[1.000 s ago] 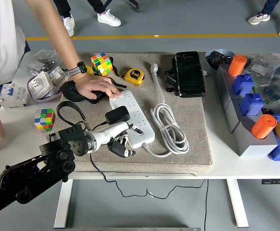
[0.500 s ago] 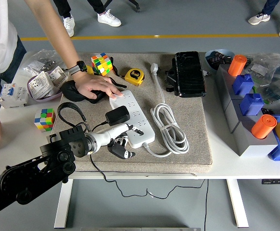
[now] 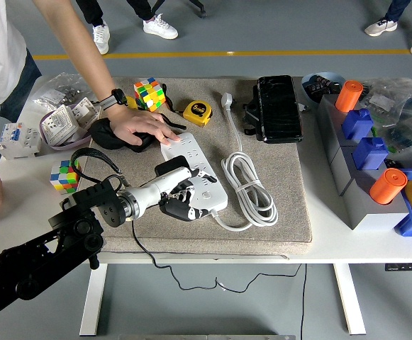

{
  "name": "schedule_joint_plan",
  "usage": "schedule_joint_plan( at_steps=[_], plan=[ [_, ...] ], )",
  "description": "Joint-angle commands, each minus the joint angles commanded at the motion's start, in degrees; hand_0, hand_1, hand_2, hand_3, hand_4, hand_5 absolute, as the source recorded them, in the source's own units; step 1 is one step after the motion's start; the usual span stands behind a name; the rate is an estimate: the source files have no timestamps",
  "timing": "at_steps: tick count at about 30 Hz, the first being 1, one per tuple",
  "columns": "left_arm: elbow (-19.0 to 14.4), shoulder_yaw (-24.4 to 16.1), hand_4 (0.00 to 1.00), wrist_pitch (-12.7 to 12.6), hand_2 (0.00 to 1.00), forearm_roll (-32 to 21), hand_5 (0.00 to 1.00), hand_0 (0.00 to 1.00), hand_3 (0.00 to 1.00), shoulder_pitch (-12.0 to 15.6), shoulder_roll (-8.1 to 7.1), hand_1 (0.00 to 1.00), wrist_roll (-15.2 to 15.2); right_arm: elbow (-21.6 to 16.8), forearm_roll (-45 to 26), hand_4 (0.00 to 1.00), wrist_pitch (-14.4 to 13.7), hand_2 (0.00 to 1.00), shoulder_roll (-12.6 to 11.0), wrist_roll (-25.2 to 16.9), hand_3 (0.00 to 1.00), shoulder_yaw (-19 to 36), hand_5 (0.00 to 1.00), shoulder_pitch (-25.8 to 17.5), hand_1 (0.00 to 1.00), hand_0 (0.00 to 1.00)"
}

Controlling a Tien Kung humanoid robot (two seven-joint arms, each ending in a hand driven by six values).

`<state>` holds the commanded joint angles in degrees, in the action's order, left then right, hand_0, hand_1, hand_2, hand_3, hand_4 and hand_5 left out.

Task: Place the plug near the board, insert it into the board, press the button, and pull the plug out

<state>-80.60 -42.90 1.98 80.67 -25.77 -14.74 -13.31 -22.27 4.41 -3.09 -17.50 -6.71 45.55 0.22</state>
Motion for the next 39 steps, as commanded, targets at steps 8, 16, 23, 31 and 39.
schedule_joint_plan(
  at_steps=[8, 16, 23, 31, 39],
  plan=[
    [1.2, -2.1, 0.760, -13.5, 0.331, -10.0, 0.093, 0.183, 0.619, 3.4, 0.44, 0.205, 13.4, 0.0, 0.2, 0.740, -0.1, 0.538, -0.1, 0.0, 0.479, 0.4, 0.442, 0.0, 0.635, 0.586],
    [2.7, -3.5, 0.955, -16.9, 0.621, -5.8, 0.255, 0.570, 0.605, 4.4, 0.67, 0.642, 15.4, -0.1, 0.2, 0.739, -0.1, 0.538, 0.0, 0.0, 0.479, 0.3, 0.442, 0.0, 0.635, 0.586],
    [4.3, -3.2, 0.998, -17.9, 0.759, 6.9, 0.366, 0.717, 0.753, 3.0, 1.47, 0.748, 14.3, -0.1, 0.1, 0.739, -0.1, 0.538, 0.0, 0.0, 0.479, 0.4, 0.442, 0.0, 0.634, 0.585],
    [7.5, -2.0, 0.998, -18.4, 0.755, 21.3, 0.446, 0.719, 0.752, 1.0, 3.03, 0.729, 10.7, -0.1, 0.1, 0.739, -0.1, 0.538, -0.1, -0.1, 0.479, 0.3, 0.442, 0.0, 0.635, 0.583],
    [11.4, -1.7, 0.998, -19.9, 0.709, 26.2, 0.488, 0.679, 0.740, -0.5, 4.20, 0.678, 6.6, -0.1, 0.0, 0.738, -0.1, 0.537, -0.1, -0.1, 0.478, 0.3, 0.442, 0.0, 0.634, 0.586]
  ],
)
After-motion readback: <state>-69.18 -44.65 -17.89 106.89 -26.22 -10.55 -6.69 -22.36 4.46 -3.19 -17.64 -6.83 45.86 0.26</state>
